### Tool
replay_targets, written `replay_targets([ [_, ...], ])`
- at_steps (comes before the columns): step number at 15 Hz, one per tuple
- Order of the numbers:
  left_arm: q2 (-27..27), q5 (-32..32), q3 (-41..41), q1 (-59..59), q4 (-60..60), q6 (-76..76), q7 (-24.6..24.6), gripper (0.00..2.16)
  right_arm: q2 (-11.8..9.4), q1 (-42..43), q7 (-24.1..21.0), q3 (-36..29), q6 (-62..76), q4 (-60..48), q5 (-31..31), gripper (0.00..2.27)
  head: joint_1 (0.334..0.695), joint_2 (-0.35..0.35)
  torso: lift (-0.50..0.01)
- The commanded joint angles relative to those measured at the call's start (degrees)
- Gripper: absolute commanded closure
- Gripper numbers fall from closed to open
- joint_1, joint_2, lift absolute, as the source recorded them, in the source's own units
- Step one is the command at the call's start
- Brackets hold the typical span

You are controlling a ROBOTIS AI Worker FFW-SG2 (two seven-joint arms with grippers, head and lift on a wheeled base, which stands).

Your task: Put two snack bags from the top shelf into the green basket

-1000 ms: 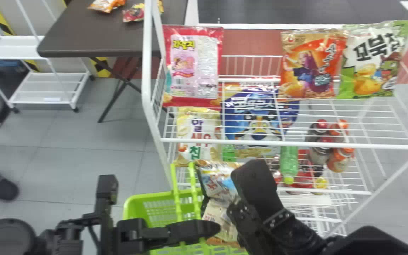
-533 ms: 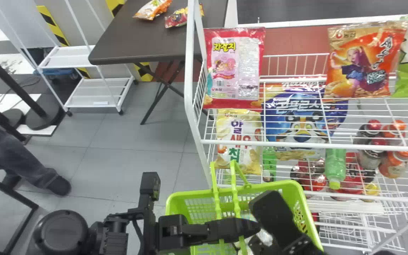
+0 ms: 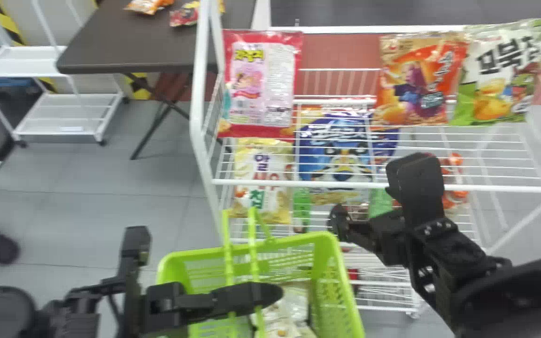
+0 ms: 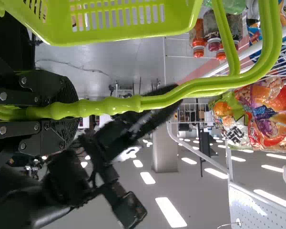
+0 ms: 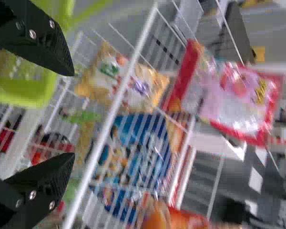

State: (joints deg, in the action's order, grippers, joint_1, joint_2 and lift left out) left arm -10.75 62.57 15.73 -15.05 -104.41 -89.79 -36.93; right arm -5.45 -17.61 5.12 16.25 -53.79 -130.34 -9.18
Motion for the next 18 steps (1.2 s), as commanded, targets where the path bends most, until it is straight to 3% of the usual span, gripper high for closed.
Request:
replay_targets([
  [1,-0.1,0.0,-0.3,-0.1,0.0,-0.2,0.0,2.15,0.1,2.3,-0.6,-6.7,7.4,3.3,3.6,0.06,0.695,-0.026,-0.001],
  [2,-0.1,0.0,-0.3,-0.1,0.0,-0.2,0.1,2.15,0.2,3.7,-0.6,-8.8,10.1,5.4,5.1,0.06,0.695,-0.076,-0.001],
  [8,-0.5,0.0,-0.7,-0.2,-0.2,-0.2,0.5,2.15,0.3,16.8,-2.1,-14.3,20.6,23.8,6.6,0.06,0.695,-0.184,-0.001],
  [15,-0.7,0.0,-0.4,-0.3,0.0,-0.2,0.5,2.14,0.6,31.9,-5.3,-14.1,37.0,50.0,6.6,0.06,0.695,-0.200,-0.001],
  [18,-1.0,0.0,-0.3,0.0,0.6,-0.2,0.5,2.15,0.6,38.7,-4.2,-14.1,40.5,61.7,5.6,0.08,0.695,-0.200,-0.001],
])
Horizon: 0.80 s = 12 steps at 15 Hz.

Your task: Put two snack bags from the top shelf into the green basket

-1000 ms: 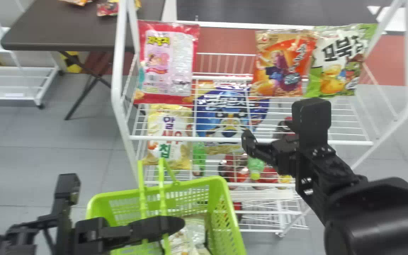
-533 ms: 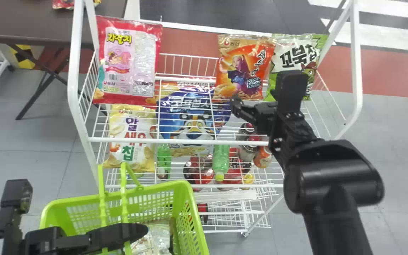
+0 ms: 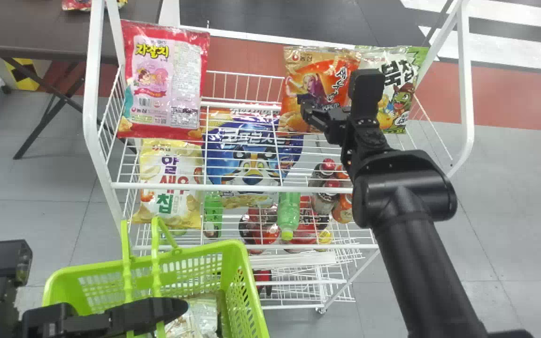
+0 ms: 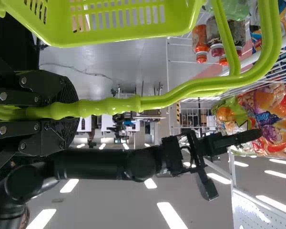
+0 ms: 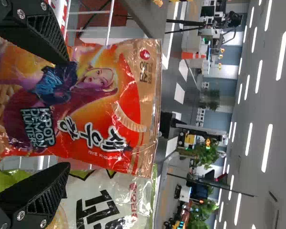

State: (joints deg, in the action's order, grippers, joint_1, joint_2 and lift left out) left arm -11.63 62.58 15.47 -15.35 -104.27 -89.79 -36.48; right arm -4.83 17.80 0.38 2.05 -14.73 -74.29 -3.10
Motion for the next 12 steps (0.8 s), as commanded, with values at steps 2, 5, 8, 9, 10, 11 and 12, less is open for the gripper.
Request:
replay_targets([
  [2,-0.5,-0.2,-1.5,1.9,1.5,-0.2,0.1,2.15,-0.2,4.6,1.5,-0.1,1.4,8.3,-1.0,0.15,0.695,-0.196,-0.001],
  [5,-0.8,-0.2,-1.8,2.5,2.1,-0.2,-0.1,2.15,-0.1,6.5,4.1,-0.1,0.9,10.9,-1.5,0.91,0.695,-0.200,-0.001],
  [8,-0.9,-0.2,-1.9,2.5,2.1,-0.2,-0.2,2.15,-0.2,6.6,4.9,-0.2,-0.2,11.2,-1.2,2.07,0.695,-0.194,-0.001],
  [9,-0.9,-0.2,-1.9,2.5,2.1,-0.2,-0.2,2.15,-0.2,6.3,4.9,-0.4,-0.2,11.0,-1.0,2.24,0.695,-0.192,-0.001],
  [10,-0.9,-0.2,-1.9,2.5,2.1,-0.2,-0.2,2.14,-0.4,6.2,4.9,-0.5,-0.2,11.0,-1.1,2.24,0.695,-0.193,-0.001],
  [11,-0.9,-0.2,-1.9,2.4,2.1,-0.2,-0.2,2.15,-0.5,6.0,4.9,-0.4,0.4,11.0,-1.1,2.24,0.695,-0.193,-0.001],
  [12,-0.9,-0.1,-1.9,2.3,2.1,-0.2,-0.2,2.15,-0.5,5.7,4.9,-0.5,0.9,10.8,-1.2,2.24,0.695,-0.195,-0.001],
])
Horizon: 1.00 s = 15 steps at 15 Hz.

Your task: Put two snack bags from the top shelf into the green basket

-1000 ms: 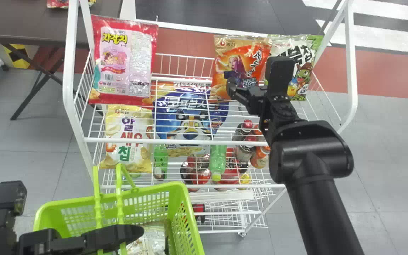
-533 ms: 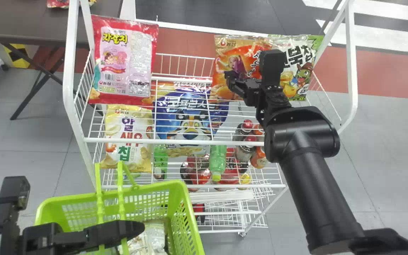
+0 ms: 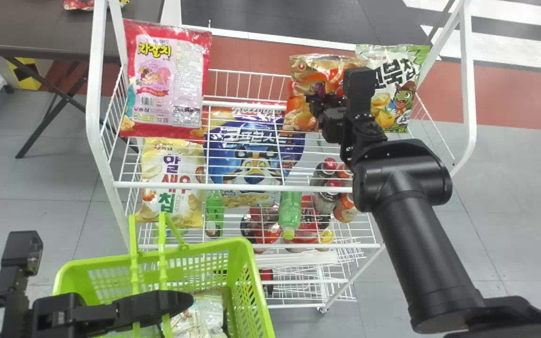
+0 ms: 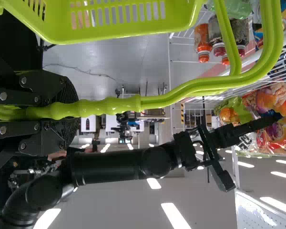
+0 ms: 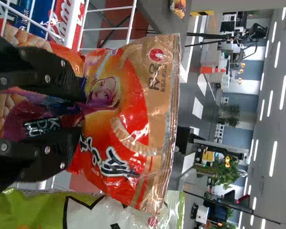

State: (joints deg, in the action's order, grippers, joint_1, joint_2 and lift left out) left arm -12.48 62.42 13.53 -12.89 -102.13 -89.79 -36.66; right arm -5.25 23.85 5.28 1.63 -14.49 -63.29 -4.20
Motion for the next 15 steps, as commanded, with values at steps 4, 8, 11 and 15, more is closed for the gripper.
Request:
replay_targets([
  [4,-0.2,0.2,0.4,-0.5,-0.1,-0.2,-0.1,2.15,0.0,-6.6,0.1,-0.1,-0.6,-9.7,-0.2,2.24,0.695,-0.200,-0.001],
  [8,-0.2,0.2,0.3,-0.5,0.0,-0.2,0.0,2.15,0.0,-15.9,0.1,0.2,-6.2,-27.4,0.1,2.24,0.695,-0.193,-0.001],
  [11,-0.2,0.2,0.4,-0.5,0.2,-0.2,0.1,2.15,0.1,-22.4,0.1,1.2,-14.0,-41.7,-0.1,2.24,0.695,-0.185,-0.001],
  [15,-0.4,0.2,0.8,-0.5,0.5,-0.2,0.0,2.15,-0.3,-29.2,0.3,4.4,-33.1,-58.4,1.0,2.24,0.695,-0.167,-0.001],
])
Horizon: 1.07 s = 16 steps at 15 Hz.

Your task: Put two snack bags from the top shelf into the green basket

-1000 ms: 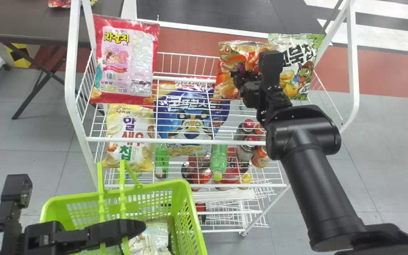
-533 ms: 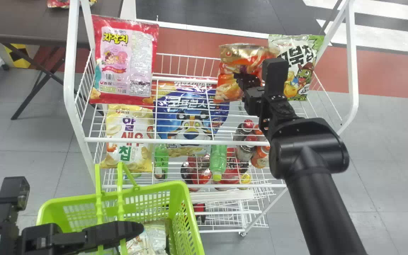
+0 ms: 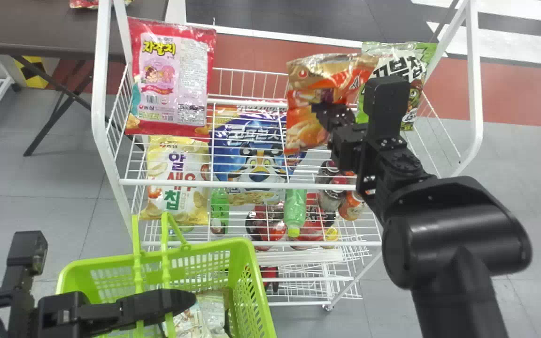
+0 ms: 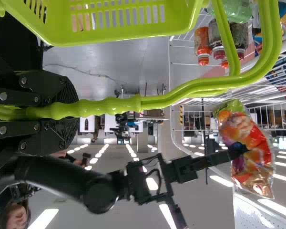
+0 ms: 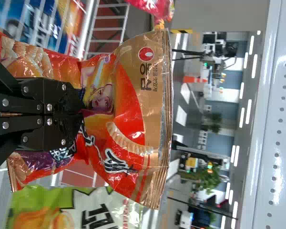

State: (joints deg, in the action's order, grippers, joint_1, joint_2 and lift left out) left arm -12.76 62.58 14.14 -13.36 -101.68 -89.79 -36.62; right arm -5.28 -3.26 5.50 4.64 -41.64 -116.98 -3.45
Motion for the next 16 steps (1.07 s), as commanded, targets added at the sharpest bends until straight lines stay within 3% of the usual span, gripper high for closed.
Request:
replay_targets([
  [1,-0.1,0.0,0.2,0.2,0.3,-0.2,0.0,2.15,-0.6,-3.6,0.0,2.7,-8.6,-7.2,0.2,2.24,0.695,-0.160,-0.001],
  [8,-0.2,0.2,0.9,0.4,0.5,-0.2,-0.5,2.15,-3.8,-8.6,0.3,15.1,-26.5,-16.5,2.4,2.24,0.695,-0.048,-0.001],
  [16,-0.3,0.8,1.6,0.5,0.9,-0.2,-0.9,2.14,-3.2,-11.4,-0.5,25.9,-24.1,-9.7,5.8,2.24,0.695,0.160,-0.001],
])
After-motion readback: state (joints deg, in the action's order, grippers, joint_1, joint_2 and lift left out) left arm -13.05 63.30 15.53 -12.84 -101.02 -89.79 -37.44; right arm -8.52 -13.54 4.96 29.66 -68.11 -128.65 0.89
